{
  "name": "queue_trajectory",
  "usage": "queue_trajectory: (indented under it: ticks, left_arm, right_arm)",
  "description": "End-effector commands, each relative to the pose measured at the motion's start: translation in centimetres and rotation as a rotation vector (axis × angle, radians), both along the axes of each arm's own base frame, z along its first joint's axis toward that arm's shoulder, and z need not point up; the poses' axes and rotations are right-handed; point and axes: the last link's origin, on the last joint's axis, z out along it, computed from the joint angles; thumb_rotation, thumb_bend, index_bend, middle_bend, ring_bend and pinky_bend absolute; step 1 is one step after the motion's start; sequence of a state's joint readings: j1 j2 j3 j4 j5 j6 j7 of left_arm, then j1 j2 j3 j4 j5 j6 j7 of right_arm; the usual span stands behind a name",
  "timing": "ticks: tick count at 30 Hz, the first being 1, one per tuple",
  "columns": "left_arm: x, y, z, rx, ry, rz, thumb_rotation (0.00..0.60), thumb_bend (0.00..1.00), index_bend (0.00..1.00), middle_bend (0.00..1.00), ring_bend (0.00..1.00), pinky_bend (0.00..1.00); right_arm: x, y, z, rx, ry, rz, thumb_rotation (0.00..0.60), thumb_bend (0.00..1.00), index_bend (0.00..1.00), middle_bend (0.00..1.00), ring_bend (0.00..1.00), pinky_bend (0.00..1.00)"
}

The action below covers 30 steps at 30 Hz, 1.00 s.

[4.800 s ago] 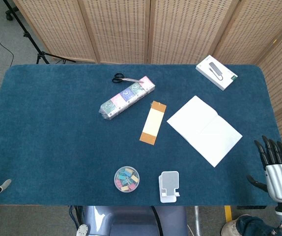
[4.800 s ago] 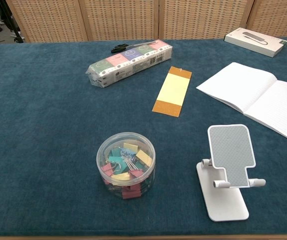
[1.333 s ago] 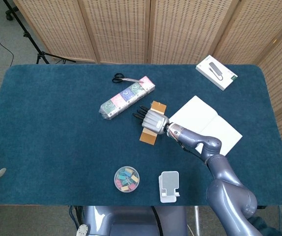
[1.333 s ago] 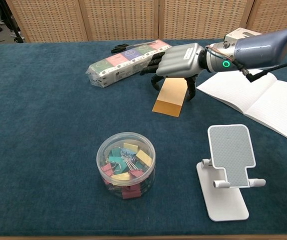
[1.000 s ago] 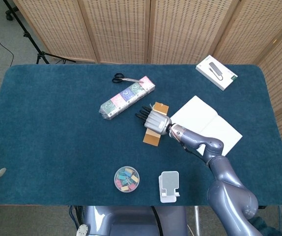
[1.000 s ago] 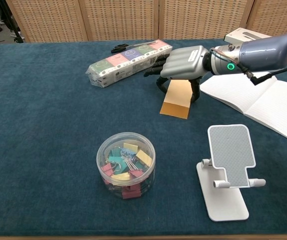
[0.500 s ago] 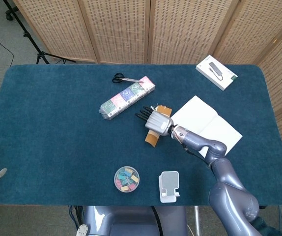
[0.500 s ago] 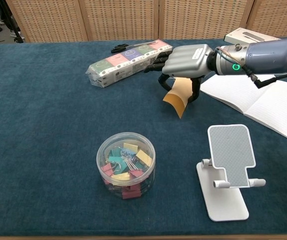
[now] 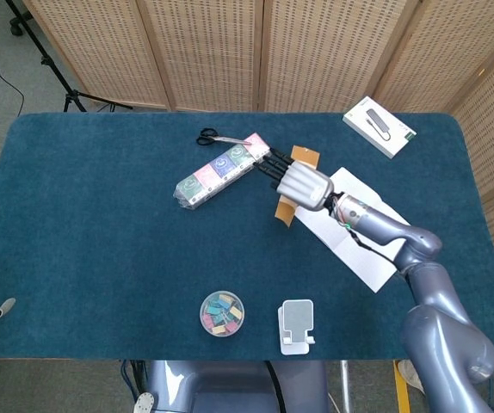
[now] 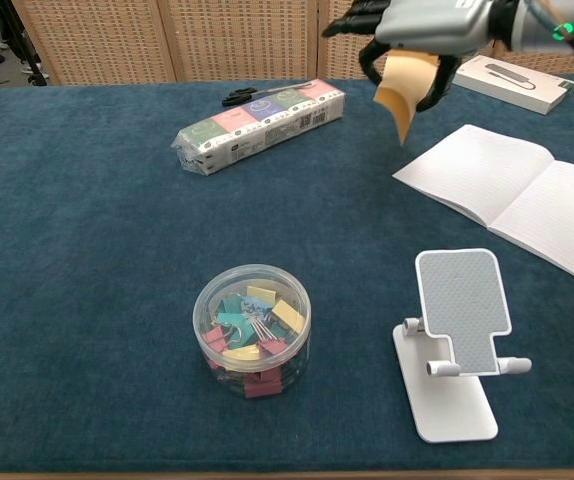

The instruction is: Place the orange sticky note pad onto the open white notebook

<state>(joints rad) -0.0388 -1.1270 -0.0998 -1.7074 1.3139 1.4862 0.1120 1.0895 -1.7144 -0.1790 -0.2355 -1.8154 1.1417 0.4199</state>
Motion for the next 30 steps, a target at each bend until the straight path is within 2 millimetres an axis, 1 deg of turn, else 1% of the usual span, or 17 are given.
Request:
queue_trajectory:
  ticks: [1,2,3,4,5,6,8,10,12,13,15,18,21,25,30]
  left_arm:
    - [0.0,0.0,-0.2,-0.014,-0.002,-0.002,0.600,0.00,0.00,0.00,0.00,0.00]
    - [0.0,0.1,-0.3,-0.022,-0.001,-0.003,0.600,0.00,0.00,0.00,0.00,0.00]
    - [0.0,0.1,-0.3,-0.026,-0.001,-0.005,0.600,0.00,0.00,0.00,0.00,0.00]
    - [0.1,0.1,-0.5,-0.034,0.000,-0.008,0.600,0.00,0.00,0.00,0.00,0.00]
    - [0.1,0.1,-0.5,-0.038,0.000,-0.010,0.600,0.00,0.00,0.00,0.00,0.00]
    - [0.2,0.2,-0.6,-0.045,0.000,-0.014,0.600,0.00,0.00,0.00,0.00,0.00]
    - [0.3,0.1,-0.8,-0.054,-0.004,-0.019,0.600,0.00,0.00,0.00,0.00,0.00]
    - [0.5,0.2,-0.9,-0.065,-0.006,-0.030,0.600,0.00,0.00,0.00,0.00,0.00]
    - [0.7,0.2,-1.0,-0.070,-0.003,-0.042,0.600,0.00,0.00,0.00,0.00,0.00]
    - [0.9,0.2,-1.1,-0.073,-0.002,-0.049,0.600,0.00,0.00,0.00,0.00,0.00]
    - [1.1,0.2,-1.1,-0.073,-0.002,-0.056,0.600,0.00,0.00,0.00,0.00,0.00]
    - [1.1,0.2,-1.1,-0.072,-0.001,-0.057,0.600,0.00,0.00,0.00,0.00,0.00]
    - [1.1,0.2,-1.1,-0.073,0.000,-0.055,0.600,0.00,0.00,0.00,0.00,0.00]
    - [1.1,0.2,-1.2,-0.073,0.001,-0.052,0.600,0.00,0.00,0.00,0.00,0.00]
    - [1.0,0.2,-1.2,-0.074,0.005,-0.046,0.600,0.00,0.00,0.00,0.00,0.00]
  right_arm:
    - [-2.3,-0.2,3.9,-0.101,0.033,-0.012,0.600,0.21,0.48,0.00,0.00,0.00]
    - [-3.4,-0.4,5.5,-0.152,0.067,-0.021,0.600,0.21,0.48,0.00,0.00,0.00]
    - [-3.9,-0.4,6.3,-0.174,0.079,-0.027,0.600,0.22,0.48,0.00,0.00,0.00]
    - [-5.0,-0.4,7.7,-0.214,0.093,-0.052,0.600,0.22,0.48,0.00,0.00,0.00]
    - [-5.5,-0.4,8.5,-0.232,0.100,-0.066,0.600,0.23,0.48,0.00,0.00,0.00]
    - [-6.4,-0.3,9.6,-0.262,0.112,-0.091,0.600,0.22,0.48,0.00,0.00,0.00]
    - [-8.0,-0.1,11.2,-0.298,0.129,-0.148,0.600,0.21,0.48,0.00,0.00,0.00]
    - [-9.5,0.2,12.1,-0.316,0.153,-0.212,0.600,0.21,0.48,0.00,0.00,0.00]
    - [-10.8,0.6,12.5,-0.324,0.179,-0.263,0.600,0.21,0.48,0.00,0.00,0.00]
    - [-11.7,1.0,12.4,-0.321,0.193,-0.299,0.600,0.21,0.48,0.00,0.00,0.00]
    - [-12.8,1.6,12.2,-0.309,0.220,-0.336,0.600,0.21,0.48,0.00,0.00,0.00]
    - [-14.7,2.8,11.3,-0.276,0.265,-0.401,0.600,0.21,0.48,0.00,0.00,0.00]
    - [-15.8,3.7,10.3,-0.236,0.279,-0.456,0.600,0.21,0.48,0.00,0.00,0.00]
    - [-16.2,4.6,8.7,-0.193,0.285,-0.472,0.600,0.21,0.48,0.00,0.00,0.00]
    - [-15.7,5.1,6.6,-0.144,0.254,-0.467,0.600,0.21,0.48,0.00,0.00,0.00]
